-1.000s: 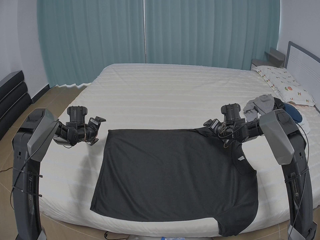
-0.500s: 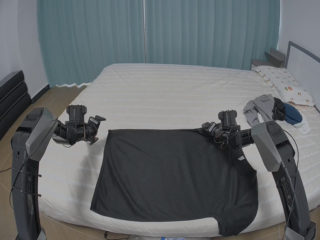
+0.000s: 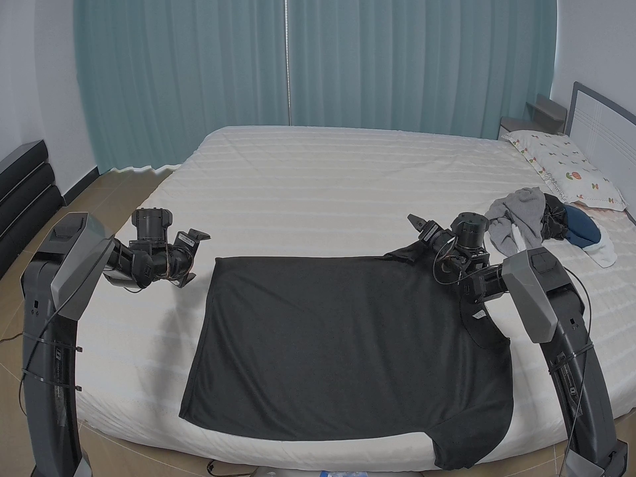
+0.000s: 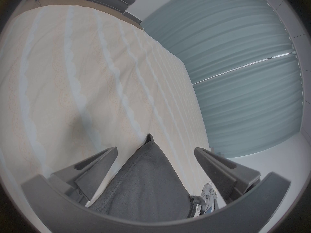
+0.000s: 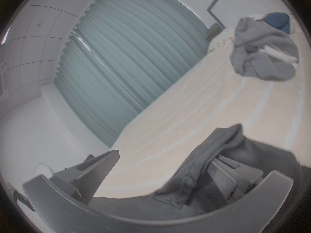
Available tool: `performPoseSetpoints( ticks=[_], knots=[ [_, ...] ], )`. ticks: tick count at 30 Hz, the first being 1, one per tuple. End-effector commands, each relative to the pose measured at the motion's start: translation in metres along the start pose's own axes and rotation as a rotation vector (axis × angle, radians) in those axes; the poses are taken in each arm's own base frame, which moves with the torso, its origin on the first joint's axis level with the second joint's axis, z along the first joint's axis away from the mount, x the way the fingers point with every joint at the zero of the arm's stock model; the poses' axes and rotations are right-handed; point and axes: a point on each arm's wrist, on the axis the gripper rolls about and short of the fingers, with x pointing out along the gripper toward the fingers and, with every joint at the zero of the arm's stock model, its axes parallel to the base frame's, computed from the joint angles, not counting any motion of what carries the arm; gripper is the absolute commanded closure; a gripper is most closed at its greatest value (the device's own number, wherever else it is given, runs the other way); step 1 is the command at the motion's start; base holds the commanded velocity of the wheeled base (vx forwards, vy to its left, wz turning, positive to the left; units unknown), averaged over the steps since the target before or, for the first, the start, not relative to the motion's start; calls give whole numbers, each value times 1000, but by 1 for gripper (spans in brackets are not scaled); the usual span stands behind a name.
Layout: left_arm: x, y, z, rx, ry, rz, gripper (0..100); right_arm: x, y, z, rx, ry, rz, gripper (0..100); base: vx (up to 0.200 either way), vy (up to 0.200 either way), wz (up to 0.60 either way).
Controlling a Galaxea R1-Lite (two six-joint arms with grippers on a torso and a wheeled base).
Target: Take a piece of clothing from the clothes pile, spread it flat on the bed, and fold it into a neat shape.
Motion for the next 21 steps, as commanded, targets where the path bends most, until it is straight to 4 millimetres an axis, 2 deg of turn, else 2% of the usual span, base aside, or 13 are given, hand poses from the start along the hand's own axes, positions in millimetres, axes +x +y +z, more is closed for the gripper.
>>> performPoseSetpoints(
  ticks=[1,9,10,13,15,16,17,19,21],
  knots=[
    [0,0,0,0,-1,0,0,-2,10,18,-15,-22,28,0,0,0,0],
    [0,0,-1,3,1,0,0,-1,-10,8,-6,10,-20,0,0,0,0],
    [0,0,-1,3,1,0,0,-2,-17,12,-2,14,-46,0,0,0,0],
    [0,0,-1,3,1,0,0,-4,-21,28,10,-21,-61,0,0,0,0],
    [0,0,-1,3,1,0,0,-6,-15,43,35,-66,-48,0,0,0,0],
    [0,0,-1,3,1,0,0,-6,-14,45,37,-72,-45,0,0,0,0],
    [0,0,-1,3,1,0,0,-9,3,65,97,-141,-1,0,0,0,0],
    [0,0,-1,3,1,0,0,-12,18,81,164,-176,40,0,0,0,0],
    [0,0,-1,8,1,0,0,-14,23,87,209,-169,58,0,0,0,0]
  ],
)
